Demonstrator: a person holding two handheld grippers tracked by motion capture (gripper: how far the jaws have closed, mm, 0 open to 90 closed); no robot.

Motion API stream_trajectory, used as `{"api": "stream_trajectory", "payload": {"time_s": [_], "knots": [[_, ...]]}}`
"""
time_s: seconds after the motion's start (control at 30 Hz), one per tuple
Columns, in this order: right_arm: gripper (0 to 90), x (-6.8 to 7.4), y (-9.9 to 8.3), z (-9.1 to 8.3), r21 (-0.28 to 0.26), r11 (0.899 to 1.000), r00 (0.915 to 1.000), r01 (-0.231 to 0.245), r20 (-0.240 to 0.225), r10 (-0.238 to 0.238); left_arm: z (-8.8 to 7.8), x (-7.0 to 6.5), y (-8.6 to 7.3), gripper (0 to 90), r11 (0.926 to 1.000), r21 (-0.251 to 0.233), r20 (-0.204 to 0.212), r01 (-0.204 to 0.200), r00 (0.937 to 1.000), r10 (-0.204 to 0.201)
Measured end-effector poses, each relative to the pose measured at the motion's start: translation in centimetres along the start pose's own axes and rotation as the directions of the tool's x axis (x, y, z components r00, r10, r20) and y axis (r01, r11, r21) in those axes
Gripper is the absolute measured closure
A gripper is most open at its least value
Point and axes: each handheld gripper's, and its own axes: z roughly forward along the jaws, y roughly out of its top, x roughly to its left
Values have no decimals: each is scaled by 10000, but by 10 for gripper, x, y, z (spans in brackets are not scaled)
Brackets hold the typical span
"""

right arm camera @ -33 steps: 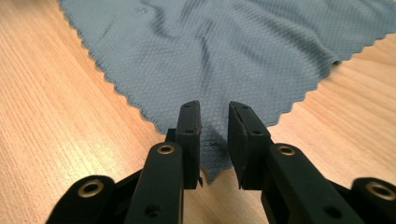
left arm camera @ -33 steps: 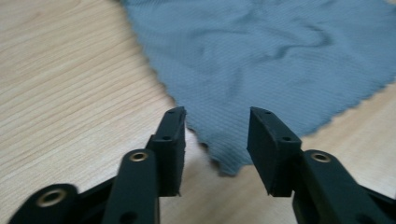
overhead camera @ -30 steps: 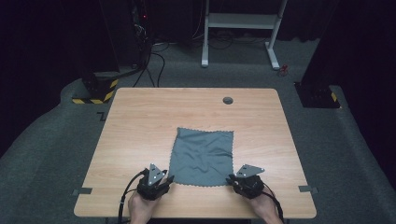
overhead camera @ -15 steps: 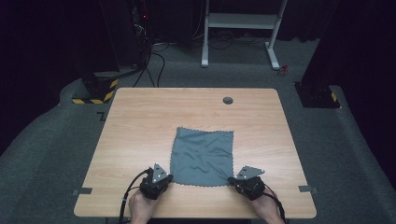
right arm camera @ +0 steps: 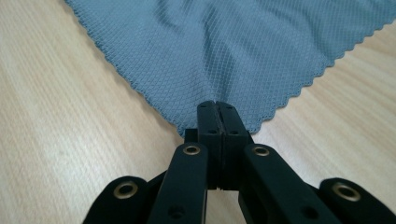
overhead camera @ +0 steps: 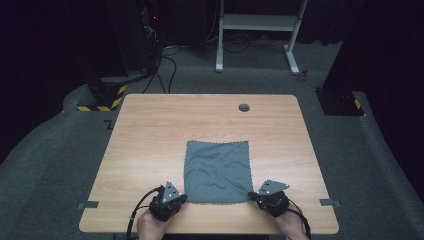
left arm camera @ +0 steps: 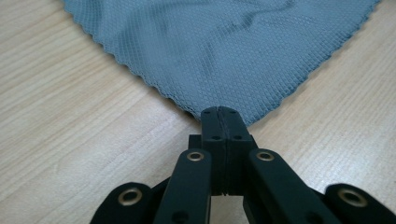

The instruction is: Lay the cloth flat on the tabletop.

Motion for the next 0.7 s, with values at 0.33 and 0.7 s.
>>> {"api": "stream_trajectory", "payload": {"time_s": [0.33,0.7], "knots": [[839,-10,5,0,-569,9954,9961,-776,-457,750,3,8,18,701,9997,-244,-304,29,9995,-37],[802,-50,47,47,-812,9840,9833,-1583,772,1646,57,51,73,583,9984,-384,-1083,415,9931,-454]]}}
